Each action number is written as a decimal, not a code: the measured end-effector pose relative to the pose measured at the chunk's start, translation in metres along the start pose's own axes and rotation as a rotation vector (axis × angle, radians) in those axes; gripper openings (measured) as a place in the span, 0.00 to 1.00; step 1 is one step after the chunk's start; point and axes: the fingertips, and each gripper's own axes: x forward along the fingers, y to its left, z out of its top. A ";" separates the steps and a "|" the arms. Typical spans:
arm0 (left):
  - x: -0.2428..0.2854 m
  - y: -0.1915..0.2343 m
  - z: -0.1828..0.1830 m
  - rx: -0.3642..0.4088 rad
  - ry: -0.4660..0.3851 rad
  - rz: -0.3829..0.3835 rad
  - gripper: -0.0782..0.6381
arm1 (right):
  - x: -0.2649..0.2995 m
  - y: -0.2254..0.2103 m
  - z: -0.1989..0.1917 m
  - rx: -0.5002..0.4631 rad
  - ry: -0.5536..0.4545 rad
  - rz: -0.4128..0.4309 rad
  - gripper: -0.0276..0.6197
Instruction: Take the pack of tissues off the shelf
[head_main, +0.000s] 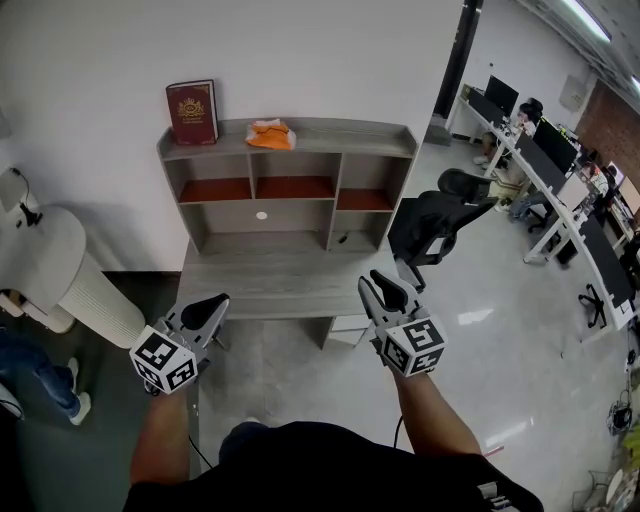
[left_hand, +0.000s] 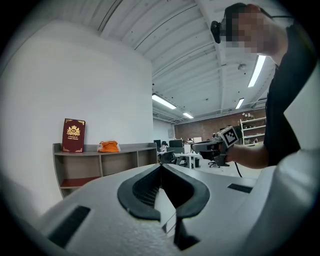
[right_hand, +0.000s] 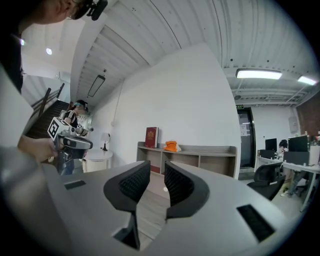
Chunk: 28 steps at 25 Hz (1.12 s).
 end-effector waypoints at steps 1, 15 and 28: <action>0.002 0.002 -0.002 -0.008 -0.002 0.003 0.13 | 0.001 -0.002 -0.002 -0.004 0.006 0.002 0.19; 0.051 0.096 -0.019 -0.020 -0.010 -0.003 0.13 | 0.082 -0.040 -0.004 -0.041 0.027 -0.052 0.19; 0.107 0.202 -0.035 -0.043 0.013 -0.024 0.13 | 0.186 -0.076 -0.005 -0.019 0.053 -0.109 0.19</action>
